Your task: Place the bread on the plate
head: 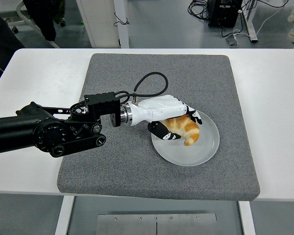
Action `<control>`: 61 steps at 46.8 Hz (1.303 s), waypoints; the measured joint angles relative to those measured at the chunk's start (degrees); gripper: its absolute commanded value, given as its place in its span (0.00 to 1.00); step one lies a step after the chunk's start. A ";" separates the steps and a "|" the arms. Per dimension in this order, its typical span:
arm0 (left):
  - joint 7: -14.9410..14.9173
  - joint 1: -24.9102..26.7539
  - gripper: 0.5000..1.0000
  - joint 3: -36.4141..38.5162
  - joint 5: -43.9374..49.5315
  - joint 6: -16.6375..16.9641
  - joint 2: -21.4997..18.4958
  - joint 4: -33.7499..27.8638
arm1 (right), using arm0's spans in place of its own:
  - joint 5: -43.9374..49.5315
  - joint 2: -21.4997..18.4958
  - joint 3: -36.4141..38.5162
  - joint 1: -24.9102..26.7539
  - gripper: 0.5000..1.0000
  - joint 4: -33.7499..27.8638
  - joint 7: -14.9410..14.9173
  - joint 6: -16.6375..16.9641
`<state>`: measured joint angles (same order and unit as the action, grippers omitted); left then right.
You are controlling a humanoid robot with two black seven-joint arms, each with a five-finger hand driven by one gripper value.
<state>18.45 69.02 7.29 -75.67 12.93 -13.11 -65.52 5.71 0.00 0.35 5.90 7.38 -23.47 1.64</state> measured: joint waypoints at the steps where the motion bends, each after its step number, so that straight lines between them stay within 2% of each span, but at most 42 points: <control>1: 0.00 -0.15 0.34 0.01 0.00 0.00 0.19 0.25 | 0.00 0.00 0.00 -0.01 1.00 0.00 0.00 0.00; 20: -0.09 -2.07 0.34 0.05 -0.06 1.49 2.00 2.74 | 0.00 0.00 0.00 -0.01 1.00 0.00 0.00 0.01; 30: -0.09 -2.70 0.35 2.18 -2.43 4.25 3.44 4.47 | 0.00 0.00 0.00 -0.01 1.00 0.00 0.00 0.02; 36: -0.09 -2.90 0.35 2.30 -2.47 4.40 3.57 4.52 | 0.00 0.00 0.00 -0.01 1.00 0.00 0.00 0.02; 42: -0.09 -3.00 0.40 2.30 -2.47 4.46 3.96 4.52 | 0.00 0.00 0.00 -0.01 1.00 0.00 0.00 0.01; 56: 0.07 -3.06 0.42 2.30 -2.47 5.53 4.06 4.48 | 0.00 0.00 0.00 -0.01 1.00 0.00 0.00 0.01; 61: 0.08 -3.06 0.49 2.30 -2.45 5.62 4.07 4.48 | 0.00 0.00 0.00 -0.01 1.00 0.00 0.00 0.01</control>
<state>18.53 65.96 9.59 -78.13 18.55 -9.05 -61.04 5.71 0.00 0.35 5.89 7.38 -23.47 1.65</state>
